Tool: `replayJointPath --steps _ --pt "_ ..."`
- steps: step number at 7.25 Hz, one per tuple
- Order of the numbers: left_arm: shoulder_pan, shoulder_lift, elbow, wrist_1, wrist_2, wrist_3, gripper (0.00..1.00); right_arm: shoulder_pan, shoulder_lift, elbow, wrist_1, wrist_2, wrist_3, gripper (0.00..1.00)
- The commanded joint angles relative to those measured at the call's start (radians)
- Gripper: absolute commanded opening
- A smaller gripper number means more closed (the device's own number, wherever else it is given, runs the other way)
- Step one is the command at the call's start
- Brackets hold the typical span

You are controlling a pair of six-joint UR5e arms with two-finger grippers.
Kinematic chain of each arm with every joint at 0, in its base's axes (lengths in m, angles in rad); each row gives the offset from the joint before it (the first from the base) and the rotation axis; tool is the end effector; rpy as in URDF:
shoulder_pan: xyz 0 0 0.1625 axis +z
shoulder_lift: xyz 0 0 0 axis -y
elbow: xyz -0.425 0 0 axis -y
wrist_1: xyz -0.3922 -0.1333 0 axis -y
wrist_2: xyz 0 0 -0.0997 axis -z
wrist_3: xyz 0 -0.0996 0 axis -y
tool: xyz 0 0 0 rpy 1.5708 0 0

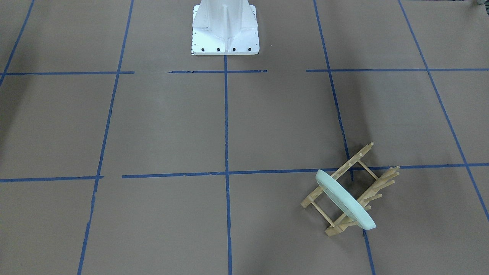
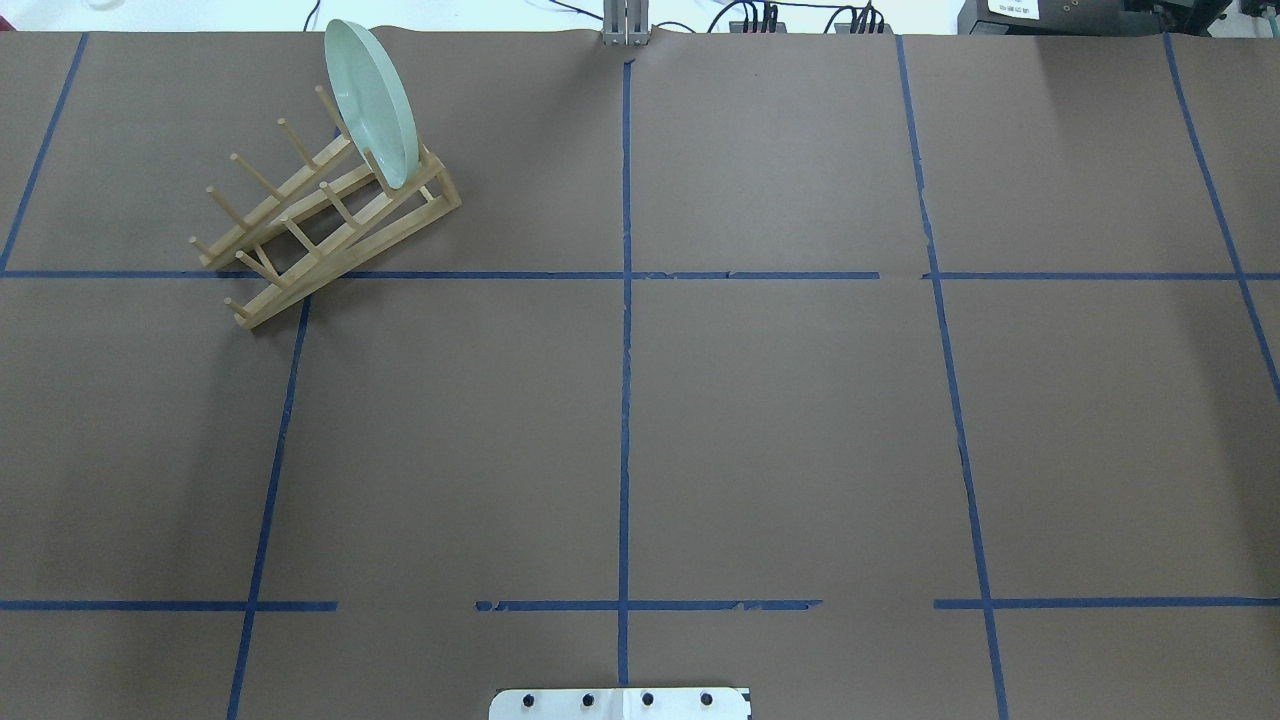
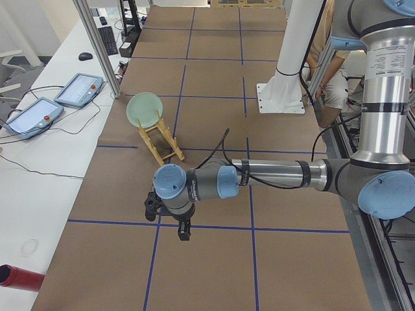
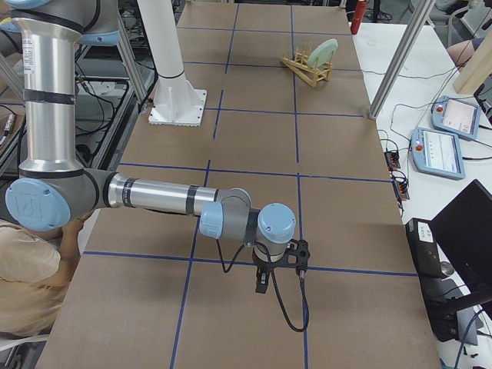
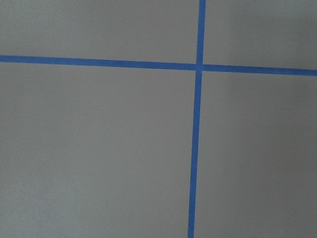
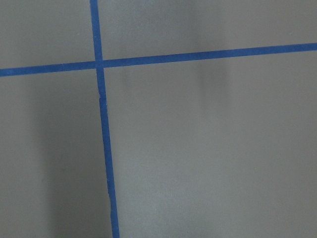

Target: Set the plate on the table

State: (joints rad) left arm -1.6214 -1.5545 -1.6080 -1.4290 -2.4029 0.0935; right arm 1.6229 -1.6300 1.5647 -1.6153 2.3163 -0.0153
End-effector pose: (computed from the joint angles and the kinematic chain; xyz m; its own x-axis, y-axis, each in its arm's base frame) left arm -0.0837 -0.4724 0.6578 0.6697 -0.0300 -0.7420 -0.0124 0.9986 -0.0515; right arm 0.0895 -0.4533 0.6960 0.7306 0.0973 0.6759 -0.0406 0.9942 -0.0993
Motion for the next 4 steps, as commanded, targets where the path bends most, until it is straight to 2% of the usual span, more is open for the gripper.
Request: replayJointPath --steps 1,3,4 --pt "0.003 -0.007 -0.015 0.004 -0.002 -0.014 1.0 0.0 -0.001 0.0 0.0 0.0 0.0 1.0" --pt "-0.001 -0.024 -0.029 0.006 0.01 -0.024 1.0 0.0 -0.001 0.0 0.0 0.0 0.0 1.0" --pt "-0.002 -0.01 -0.004 -0.017 0.008 -0.031 1.0 0.0 -0.001 0.0 0.0 0.0 0.0 1.0"
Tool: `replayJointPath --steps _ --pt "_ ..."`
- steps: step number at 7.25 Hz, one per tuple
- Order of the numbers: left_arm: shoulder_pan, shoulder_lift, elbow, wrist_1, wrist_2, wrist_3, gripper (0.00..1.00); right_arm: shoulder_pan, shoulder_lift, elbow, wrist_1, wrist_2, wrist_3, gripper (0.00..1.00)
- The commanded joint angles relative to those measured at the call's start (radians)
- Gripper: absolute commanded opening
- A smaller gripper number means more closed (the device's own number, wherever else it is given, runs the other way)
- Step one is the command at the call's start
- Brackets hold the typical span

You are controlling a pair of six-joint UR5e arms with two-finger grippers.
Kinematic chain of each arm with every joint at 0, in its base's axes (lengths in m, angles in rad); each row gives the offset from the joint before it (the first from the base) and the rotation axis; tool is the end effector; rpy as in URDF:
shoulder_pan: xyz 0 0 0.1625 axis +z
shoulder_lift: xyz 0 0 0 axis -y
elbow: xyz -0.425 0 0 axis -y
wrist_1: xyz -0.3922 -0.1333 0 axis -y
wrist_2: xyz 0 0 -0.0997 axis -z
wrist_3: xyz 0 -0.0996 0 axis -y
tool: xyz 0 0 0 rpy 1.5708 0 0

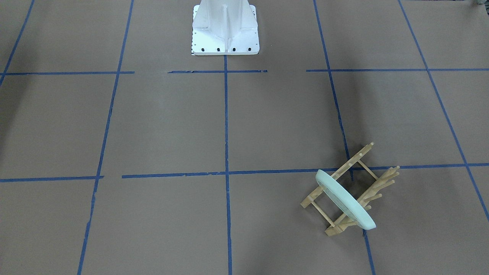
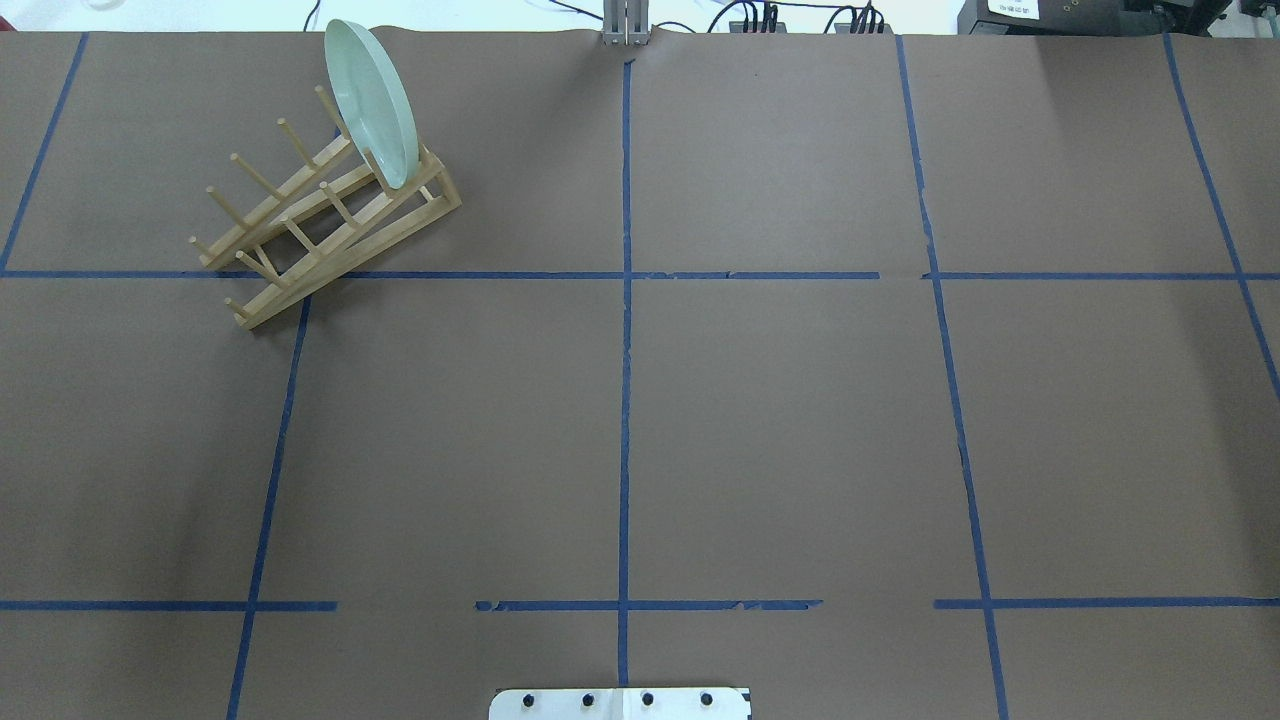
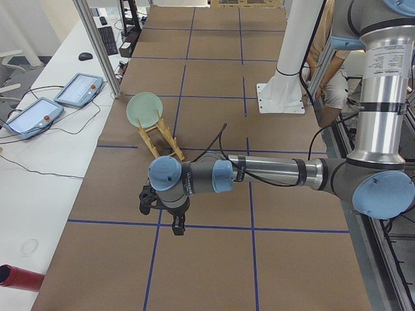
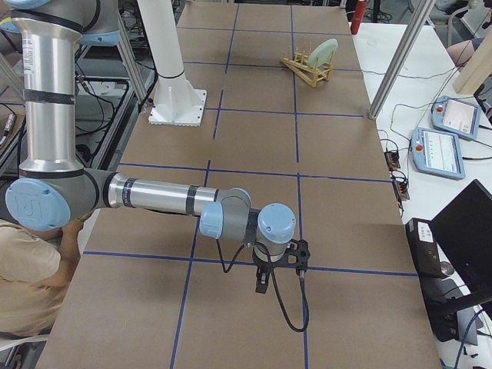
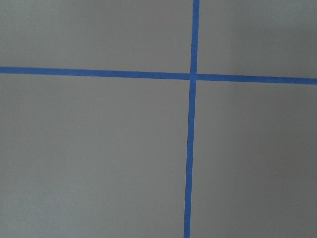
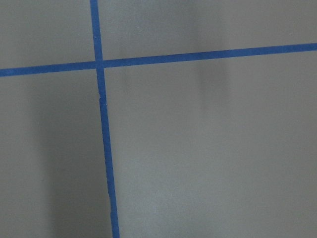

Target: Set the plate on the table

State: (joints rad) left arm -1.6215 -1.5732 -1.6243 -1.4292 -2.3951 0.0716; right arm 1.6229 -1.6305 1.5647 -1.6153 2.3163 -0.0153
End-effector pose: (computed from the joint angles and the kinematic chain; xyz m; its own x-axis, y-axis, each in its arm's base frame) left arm -0.0847 -0.4825 0.6415 0.6769 -0.0257 -0.7356 0.0021 0.9995 -0.0330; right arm 0.0895 -0.4530 0.6962 0.7306 0.0976 0.6758 -0.0406 0.9942 -0.0997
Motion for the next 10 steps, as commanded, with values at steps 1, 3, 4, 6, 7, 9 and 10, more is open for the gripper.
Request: replayJointPath --steps 1,3,4,6,7,9,10 --pt "-0.006 0.018 -0.011 -0.045 -0.005 -0.015 1.0 0.0 0.0 0.0 0.0 0.0 0.0 1.0" --pt "-0.003 0.015 -0.029 -0.114 -0.016 -0.053 1.0 0.0 0.0 0.0 0.0 0.0 0.0 1.0" --pt "0.02 -0.014 -0.023 -0.24 -0.092 -0.287 1.0 0.0 0.0 0.0 0.0 0.0 0.0 1.0" --pt "0.076 -0.021 -0.008 -0.605 -0.119 -0.758 1.0 0.0 0.0 0.0 0.0 0.0 0.0 1.0" --pt "0.13 -0.083 0.05 -0.76 -0.116 -0.962 1.0 0.0 0.0 0.0 0.0 0.0 0.0 1.0" --pt "0.224 -0.255 0.182 -0.913 -0.107 -1.29 1.0 0.0 0.001 0.0 0.0 0.0 0.0 1.0" --pt "0.282 -0.313 0.182 -0.936 -0.061 -1.452 1.0 0.0 0.0 0.0 0.0 0.0 0.0 1.0"
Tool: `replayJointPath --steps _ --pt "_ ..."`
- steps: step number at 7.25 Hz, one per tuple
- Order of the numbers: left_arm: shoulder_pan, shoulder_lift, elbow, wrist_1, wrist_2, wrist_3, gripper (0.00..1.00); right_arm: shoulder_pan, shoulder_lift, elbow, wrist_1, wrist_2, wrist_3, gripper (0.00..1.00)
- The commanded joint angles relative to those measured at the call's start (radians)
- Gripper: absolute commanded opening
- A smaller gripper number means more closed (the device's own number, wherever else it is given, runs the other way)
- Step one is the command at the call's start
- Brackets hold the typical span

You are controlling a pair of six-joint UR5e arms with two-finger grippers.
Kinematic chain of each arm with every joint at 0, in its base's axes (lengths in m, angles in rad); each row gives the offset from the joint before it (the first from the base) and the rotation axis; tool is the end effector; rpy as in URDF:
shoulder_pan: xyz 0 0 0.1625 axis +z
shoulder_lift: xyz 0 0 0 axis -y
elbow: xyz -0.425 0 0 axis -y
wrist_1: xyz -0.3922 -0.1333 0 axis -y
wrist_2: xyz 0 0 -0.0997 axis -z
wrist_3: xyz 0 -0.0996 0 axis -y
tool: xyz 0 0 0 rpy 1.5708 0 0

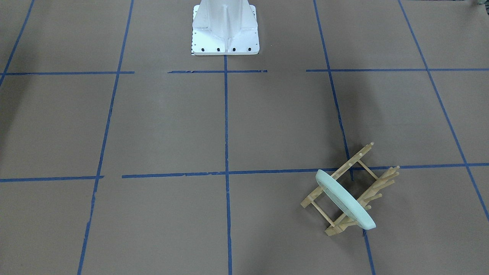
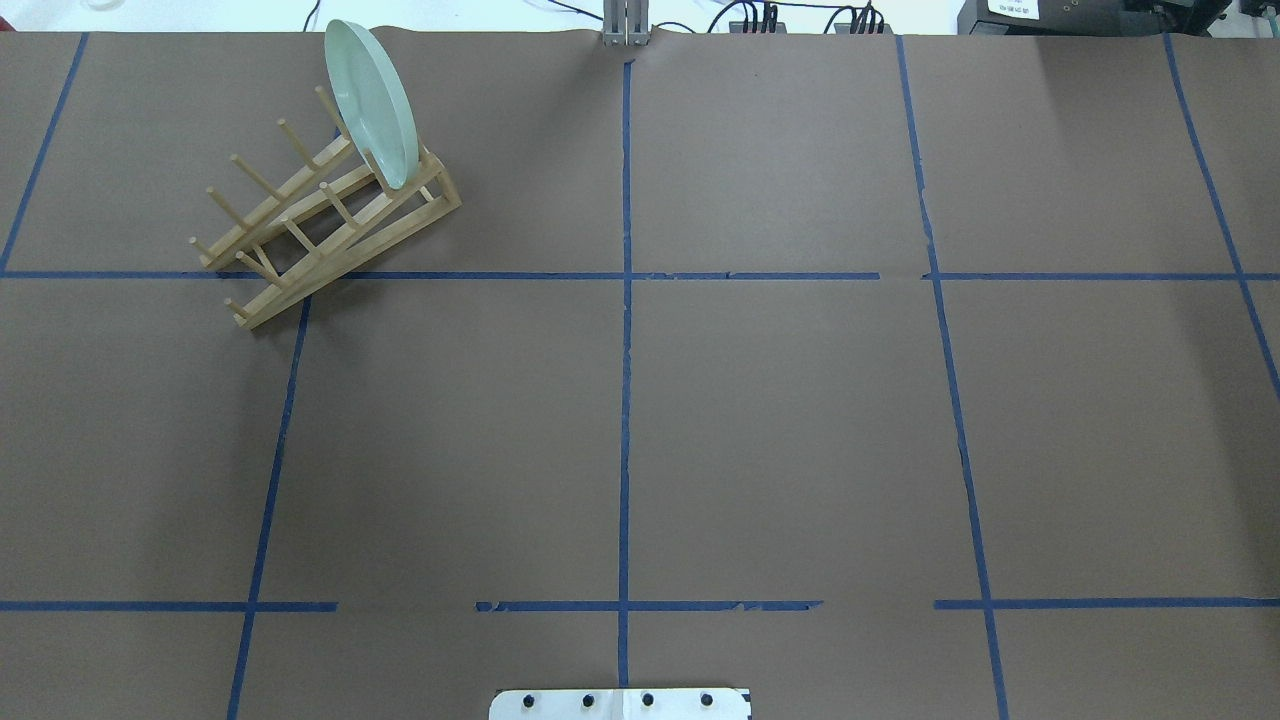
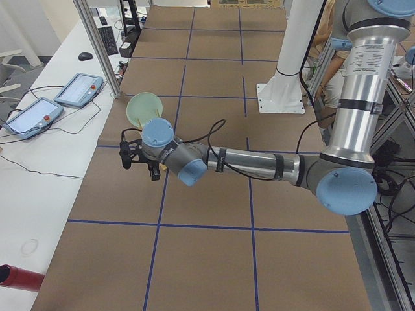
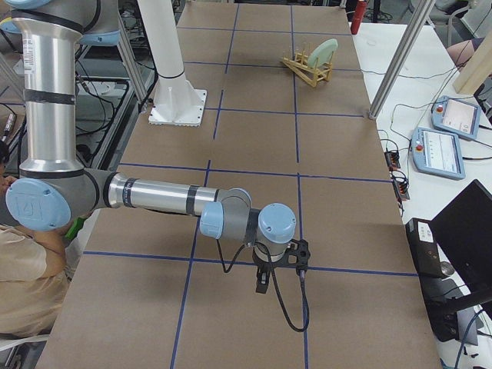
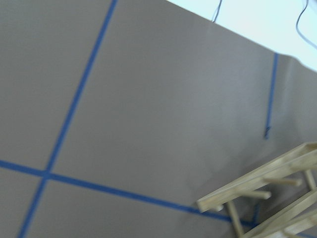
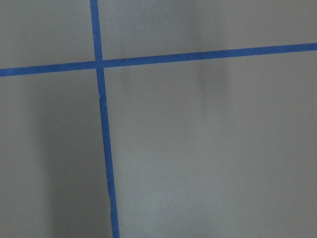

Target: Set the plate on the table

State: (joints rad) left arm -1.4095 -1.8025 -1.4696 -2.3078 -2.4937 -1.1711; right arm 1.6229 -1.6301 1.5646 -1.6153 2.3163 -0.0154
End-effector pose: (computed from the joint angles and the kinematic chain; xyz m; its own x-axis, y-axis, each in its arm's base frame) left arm 0.0427 -0.5977 0.4879 0.2895 -0.3167 -0.9033 0.4183 0.8906 -0.1782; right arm 0.0895 -0.4532 0.6961 0.7306 0.0973 0.6759 -0.0405 0.9942 -0.0994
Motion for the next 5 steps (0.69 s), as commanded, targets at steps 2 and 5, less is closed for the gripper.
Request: replayJointPath --steps 2,5 --pt "0.177 -0.201 0.069 -0.204 0.311 -0.61 1.0 0.0 0.001 0.0 0.0 0.0 0.0 1.0" --pt "0.254 -0.345 0.179 -0.324 0.476 -0.852 1.0 0.0 -0.001 0.0 0.0 0.0 0.0 1.0"
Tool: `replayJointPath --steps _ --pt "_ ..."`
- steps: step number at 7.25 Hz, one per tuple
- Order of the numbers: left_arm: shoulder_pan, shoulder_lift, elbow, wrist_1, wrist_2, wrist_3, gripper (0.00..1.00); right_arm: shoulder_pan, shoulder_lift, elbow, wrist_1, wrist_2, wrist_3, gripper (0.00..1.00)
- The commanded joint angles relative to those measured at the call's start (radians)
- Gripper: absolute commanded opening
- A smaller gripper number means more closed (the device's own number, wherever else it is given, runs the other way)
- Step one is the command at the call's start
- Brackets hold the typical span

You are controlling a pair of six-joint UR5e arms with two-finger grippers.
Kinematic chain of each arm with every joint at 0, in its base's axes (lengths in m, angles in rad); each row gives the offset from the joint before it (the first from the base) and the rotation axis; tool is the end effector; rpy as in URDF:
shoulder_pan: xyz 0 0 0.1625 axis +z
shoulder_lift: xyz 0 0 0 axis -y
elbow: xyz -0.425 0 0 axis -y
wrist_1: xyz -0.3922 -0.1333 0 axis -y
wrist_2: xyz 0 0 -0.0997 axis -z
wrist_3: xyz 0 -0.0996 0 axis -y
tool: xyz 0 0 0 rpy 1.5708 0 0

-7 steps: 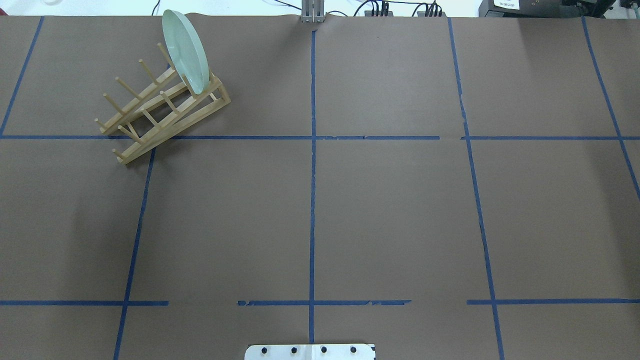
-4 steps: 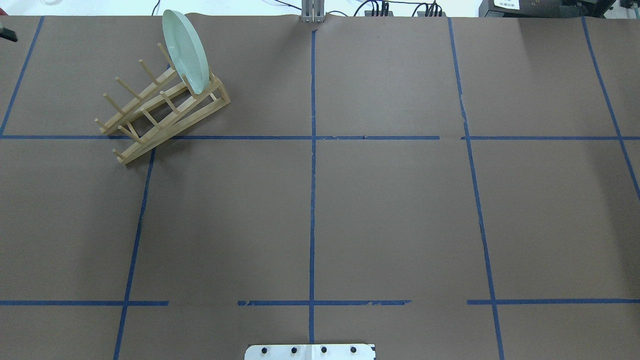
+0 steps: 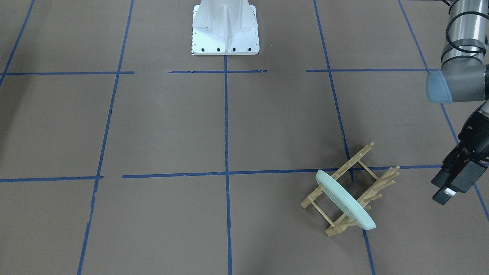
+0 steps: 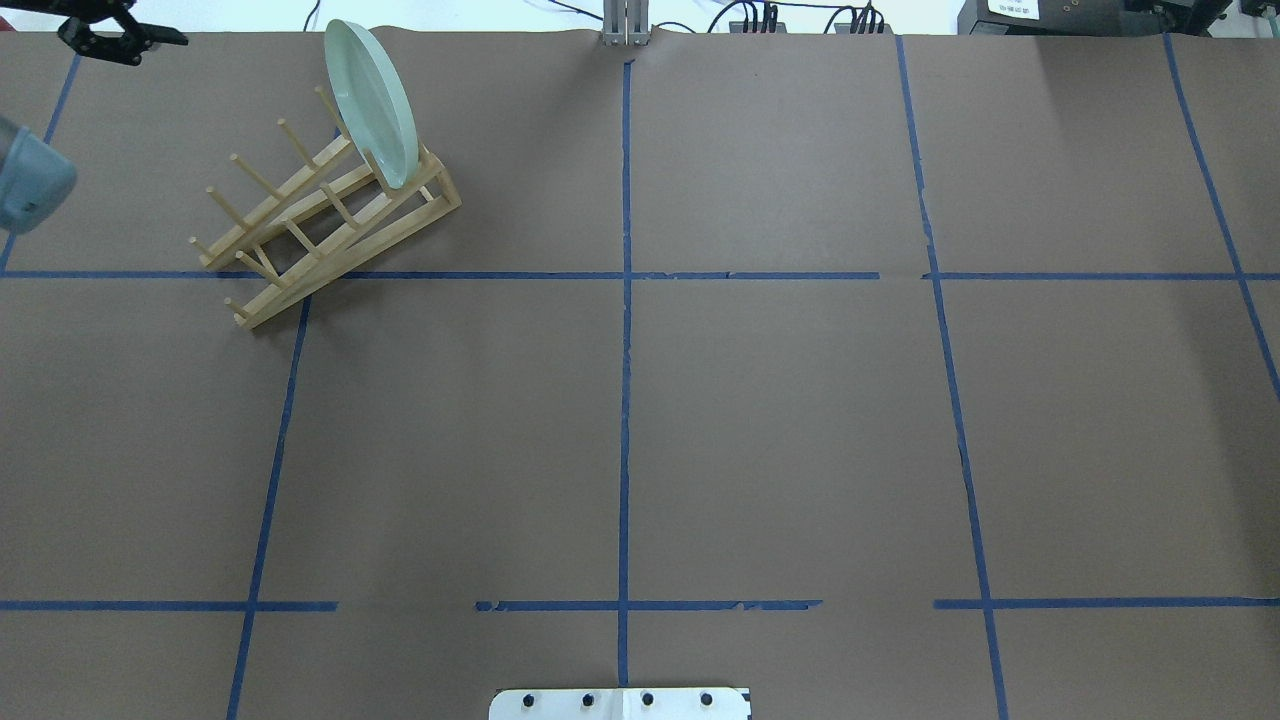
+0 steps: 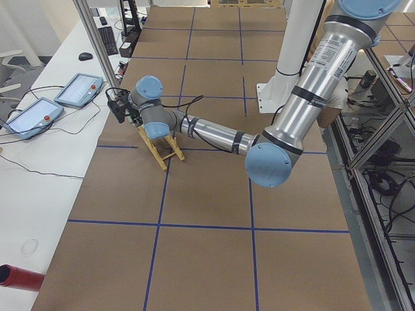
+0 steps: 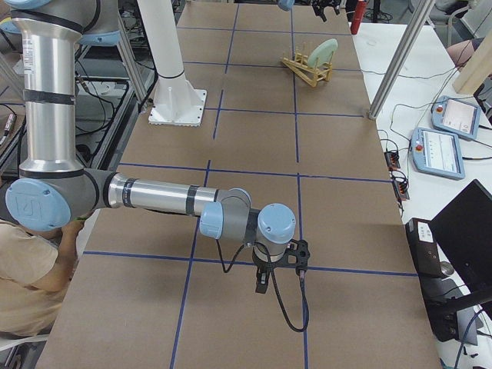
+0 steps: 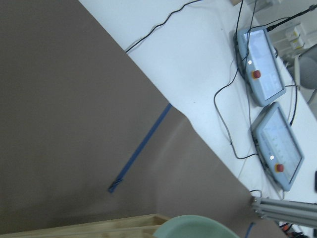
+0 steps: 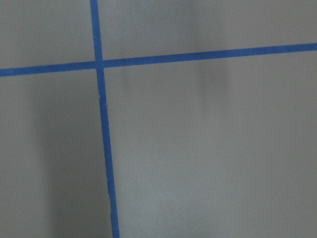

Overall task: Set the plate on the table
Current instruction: 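Move the left gripper toward the pale green plate in the wooden rack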

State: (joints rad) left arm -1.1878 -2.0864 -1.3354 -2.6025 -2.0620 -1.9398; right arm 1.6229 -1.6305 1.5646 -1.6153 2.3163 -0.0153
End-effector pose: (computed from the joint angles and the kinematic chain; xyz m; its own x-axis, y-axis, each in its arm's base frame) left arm 0.1804 -0.6786 0.3499 -0.1443 -0.4929 -0.8581 0.6384 0.6162 -0.4613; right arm 0.0894 -0.4530 0.6963 0.7306 0.0977 0.6758 -0.0406 0.9942 -0.0998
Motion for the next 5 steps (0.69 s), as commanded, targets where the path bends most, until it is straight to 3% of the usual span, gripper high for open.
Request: replayJointPath --steps 1,2,5 --pt "0.074 -0.066 0.045 -0.03 0.051 -0.146 1.0 0.0 0.0 0.0 0.0 0.0 0.0 1.0" --pt "0.133 -0.092 0.051 -0.027 0.093 -0.148 1.0 0.0 0.0 0.0 0.0 0.0 0.0 1.0" --pt "0.143 -0.113 0.074 -0.028 0.088 -0.066 0.93 0.0 0.0 0.0 0.0 0.0 0.0 1.0"
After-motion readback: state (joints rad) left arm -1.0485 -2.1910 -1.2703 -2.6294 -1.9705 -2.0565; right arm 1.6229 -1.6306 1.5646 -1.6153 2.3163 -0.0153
